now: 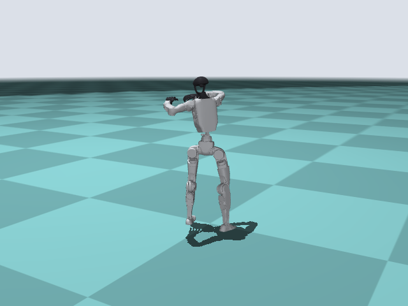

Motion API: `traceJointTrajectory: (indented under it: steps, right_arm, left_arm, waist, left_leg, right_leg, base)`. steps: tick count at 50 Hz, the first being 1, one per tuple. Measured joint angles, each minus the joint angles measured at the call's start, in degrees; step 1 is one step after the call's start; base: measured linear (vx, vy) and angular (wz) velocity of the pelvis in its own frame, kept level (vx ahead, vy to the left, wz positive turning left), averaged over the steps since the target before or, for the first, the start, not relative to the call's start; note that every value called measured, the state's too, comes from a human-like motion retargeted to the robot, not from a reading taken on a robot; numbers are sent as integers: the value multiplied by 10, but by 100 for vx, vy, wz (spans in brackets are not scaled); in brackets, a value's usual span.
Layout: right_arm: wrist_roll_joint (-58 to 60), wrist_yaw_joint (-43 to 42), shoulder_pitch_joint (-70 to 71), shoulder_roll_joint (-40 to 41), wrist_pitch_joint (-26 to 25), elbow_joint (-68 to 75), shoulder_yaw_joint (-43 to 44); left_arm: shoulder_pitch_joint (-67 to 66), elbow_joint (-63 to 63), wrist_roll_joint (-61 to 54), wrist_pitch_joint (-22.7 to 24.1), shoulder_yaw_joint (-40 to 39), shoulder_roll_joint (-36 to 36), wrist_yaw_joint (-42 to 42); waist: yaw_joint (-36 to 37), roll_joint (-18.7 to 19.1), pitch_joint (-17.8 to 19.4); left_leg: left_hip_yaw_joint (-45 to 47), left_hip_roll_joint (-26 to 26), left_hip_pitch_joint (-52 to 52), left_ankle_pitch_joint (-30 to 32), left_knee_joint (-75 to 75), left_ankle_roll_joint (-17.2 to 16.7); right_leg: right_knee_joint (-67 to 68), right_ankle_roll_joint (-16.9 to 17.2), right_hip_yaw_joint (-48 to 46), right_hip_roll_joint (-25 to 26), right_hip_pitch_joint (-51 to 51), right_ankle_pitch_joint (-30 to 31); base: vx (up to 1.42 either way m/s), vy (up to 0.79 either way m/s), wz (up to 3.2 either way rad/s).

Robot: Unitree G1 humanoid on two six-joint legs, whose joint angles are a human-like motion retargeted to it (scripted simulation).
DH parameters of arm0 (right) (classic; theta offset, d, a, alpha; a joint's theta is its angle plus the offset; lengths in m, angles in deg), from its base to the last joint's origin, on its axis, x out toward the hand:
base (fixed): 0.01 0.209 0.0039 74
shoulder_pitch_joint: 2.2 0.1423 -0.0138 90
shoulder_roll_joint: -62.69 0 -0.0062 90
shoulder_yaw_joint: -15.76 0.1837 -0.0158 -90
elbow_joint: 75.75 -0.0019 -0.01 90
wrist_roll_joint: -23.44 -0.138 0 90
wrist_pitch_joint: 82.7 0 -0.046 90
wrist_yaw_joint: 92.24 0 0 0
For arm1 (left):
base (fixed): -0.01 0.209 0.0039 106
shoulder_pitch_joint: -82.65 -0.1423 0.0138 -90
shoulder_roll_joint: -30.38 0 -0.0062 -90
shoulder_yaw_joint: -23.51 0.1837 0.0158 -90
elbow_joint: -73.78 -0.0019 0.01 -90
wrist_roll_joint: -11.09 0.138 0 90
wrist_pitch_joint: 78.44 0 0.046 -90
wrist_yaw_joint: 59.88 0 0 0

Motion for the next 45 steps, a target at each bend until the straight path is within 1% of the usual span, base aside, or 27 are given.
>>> traceJointTrajectory:
  steps: [5, 8, 12, 17, 20, 25, 28, 32, 35, 37, 38, 39, 40, 42, 45]
  right_arm:
    - [-6, -8, -43, -95, 11, 2, 0]
    - [-12, -10, -77, -140, 14, 5, 19]
    - [-27, -4, -117, -181, 16, 7, 48]
    - [-43, 5, -151, -222, 18, 3, 76]
    - [-50, 7, -168, -250, 20, 3, 91]
    - [-54, 11, -186, -293, 21, 15, 112]
    - [-50, 14, -191, -308, 17, 25, 128]
    - [-40, 10, -196, -316, 5, 36, 152]
    - [-41, 4, -206, -317, -6, 42, 171]
    - [-51, 7, -236, -347, -13, 44, 186]
    - [-61, 8, -252, -369, -16, 49, 188]
    - [-71, 8, -263, -382, -17, 55, 189]
    - [-81, 9, -272, -391, -19, 61, 190]
    - [-93, 11, -282, -392, -19, 65, 190]
    - [-98, 15, -294, -387, -18, 67, 196]
  left_arm:
    - [4, -12, -30, 15, 29, 52, 13]
    - [22, -18, -38, 19, 51, 86, 19]
    - [61, -20, -44, 20, 83, 124, 25]
    - [126, -6, -44, 23, 127, 155, 32]
    - [180, 6, -46, 28, 169, 168, 37]
    - [256, 32, -52, 39, 233, 177, 41]
    - [301, 48, -56, 43, 268, 175, 43]
    - [375, 72, -61, 41, 323, 164, 44]
    - [470, 88, -63, 33, 399, 141, 40]
    - [694, 68, -58, 21, 609, 75, 25]
    - [815, 45, -56, 18, 724, 29, 20]
    - [896, 26, -54, 17, 798, -7, 19]
    - [958, 10, -53, 16, 854, -36, 20]
    - [1006, 0, -51, 18, 893, -61, 20]
    - [1047, -7, -45, 19, 924, -77, 23]
  waist:
    - [-107, 33, -14]
    - [-177, 50, -24]
    - [-273, 70, -34]
    - [-388, 89, -34]
    - [-453, 97, -30]
    - [-561, 119, -26]
    - [-632, 137, -23]
    - [-734, 165, -12]
    - [-806, 189, -3]
    - [-811, 216, -16]
    - [-799, 226, -28]
    - [-791, 232, -36]
    - [-785, 236, -42]
    - [-780, 238, -45]
    - [-762, 237, -45]
  left_leg:
    - [75, 27, 29, -11, 4, 1]
    - [124, 50, 35, -22, 18, 3]
    - [192, 82, 49, -30, 27, 3]
    - [288, 119, 82, -30, 30, -2]
    - [351, 139, 108, -28, 33, -5]
    - [453, 168, 148, -21, 42, -5]
    - [507, 179, 172, -13, 42, -3]
    - [563, 188, 202, -3, 38, 3]
    - [593, 188, 218, 1, 34, 9]
    - [607, 186, 222, 1, 33, 14]
    - [613, 184, 225, 1, 34, 15]
    - [619, 183, 227, 0, 34, 17]
    - [623, 182, 228, -1, 34, 19]
    - [628, 180, 232, -2, 33, 21]
    - [621, 179, 229, -4, 31, 23]
  right_leg:
    - [16, 9, 75, 16, -31, 6]
    - [14, 9, 121, 39, -52, 14]
    - [4, 9, 182, 76, -78, 23]
    - [-19, 9, 263, 129, -96, 38]
    - [-43, 9, 311, 163, -96, 54]
    - [-100, 9, 380, 218, -85, 98]
    - [-134, 9, 413, 247, -74, 128]
    - [-137, 9, 445, 278, -73, 143]
    - [-137, 9, 466, 290, -73, 146]
    - [-137, 9, 478, 292, -76, 146]
    - [-137, 9, 484, 293, -77, 146]
    - [-137, 9, 489, 293, -78, 146]
    - [-137, 9, 494, 293, -79, 145]
    - [-137, 9, 498, 292, -78, 143]
    - [-137, 9, 493, 288, -79, 140]
  base:
    - [-5, -10, -149]
    - [-5, -17, -157]
    - [-4, -22, -164]
    - [-1, -29, -178]
    - [1, -33, -189]
    - [2, -36, -183]
    - [3, -36, -160]
    - [4, -25, -126]
    - [5, -10, -89]
    - [6, -2, -66]
    - [5, 1, -57]
    - [5, 2, -51]
    - [4, 3, -39]
    - [3, 5, -20]
    - [2, 7, 20]
